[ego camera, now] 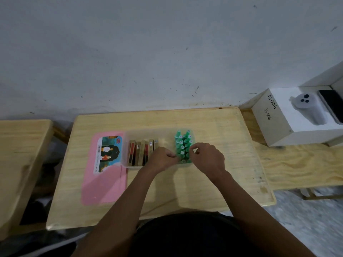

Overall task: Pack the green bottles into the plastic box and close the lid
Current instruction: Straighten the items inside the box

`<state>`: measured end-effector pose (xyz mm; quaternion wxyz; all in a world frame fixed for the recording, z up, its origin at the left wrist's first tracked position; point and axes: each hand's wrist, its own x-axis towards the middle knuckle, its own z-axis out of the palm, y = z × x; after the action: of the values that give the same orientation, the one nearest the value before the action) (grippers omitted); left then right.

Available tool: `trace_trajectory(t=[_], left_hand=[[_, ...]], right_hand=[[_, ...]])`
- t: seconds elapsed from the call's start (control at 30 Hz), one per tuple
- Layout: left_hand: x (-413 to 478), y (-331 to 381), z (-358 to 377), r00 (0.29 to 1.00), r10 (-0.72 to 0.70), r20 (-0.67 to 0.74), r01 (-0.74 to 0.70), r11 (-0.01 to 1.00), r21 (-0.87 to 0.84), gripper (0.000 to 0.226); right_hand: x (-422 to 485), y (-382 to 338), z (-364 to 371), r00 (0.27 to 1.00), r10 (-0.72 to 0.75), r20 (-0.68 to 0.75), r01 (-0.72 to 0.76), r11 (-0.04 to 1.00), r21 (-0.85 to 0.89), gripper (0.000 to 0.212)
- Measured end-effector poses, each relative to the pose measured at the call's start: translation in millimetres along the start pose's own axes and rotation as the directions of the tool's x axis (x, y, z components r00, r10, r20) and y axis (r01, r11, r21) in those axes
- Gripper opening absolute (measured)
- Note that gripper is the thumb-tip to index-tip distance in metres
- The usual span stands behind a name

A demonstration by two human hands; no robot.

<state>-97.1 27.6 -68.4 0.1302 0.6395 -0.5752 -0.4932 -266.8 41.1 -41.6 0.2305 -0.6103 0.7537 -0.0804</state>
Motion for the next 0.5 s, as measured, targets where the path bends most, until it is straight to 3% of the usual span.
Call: trace_trajectory(t=[0.07,0.13,0.23,0.3,0.4,0.5], left_hand=[[-5.8,-2.0,-17.6,0.998,0.036,-0.046,-0.036,0.999,-0.005,0.023],[-11.2,-7.3,-39.0,0.976,0.066,-0.21,-0.071,0.997,-0.017,0.022],[-16.1,-26.4,-70.6,0.866,0.036,-0.499,-0.056,0.998,-0.026,0.028],[-18.0,-47.2,-87.9,0.798,-0.017,-0.602,0.001,1.0,-0.027,0.034],[-17.8,-75.7,-103.5,0.825,-0.143,-0.546,0.13,0.99,-0.062,0.046],[-17.0,-91.0,-110.4,0.889,-0.212,-0.406,0.19,0.977,-0.094,0.036]], right_hand=[[-3.0,-6.2,0.1,0.999,-0.04,-0.026,0.041,0.999,0.02,0.026],[-7.0,-13.5,2.1,0.994,-0.091,-0.058,0.093,0.995,0.042,0.025],[-11.7,-31.5,7.2,0.985,-0.15,-0.084,0.157,0.984,0.082,0.023],[-12.4,-48.4,14.6,0.977,-0.202,-0.067,0.208,0.974,0.091,0.022],[-8.7,-71.5,32.5,0.966,-0.259,0.018,0.256,0.962,0.091,0.022],[1.4,-91.6,55.3,0.951,-0.274,0.141,0.271,0.962,0.041,0.022]])
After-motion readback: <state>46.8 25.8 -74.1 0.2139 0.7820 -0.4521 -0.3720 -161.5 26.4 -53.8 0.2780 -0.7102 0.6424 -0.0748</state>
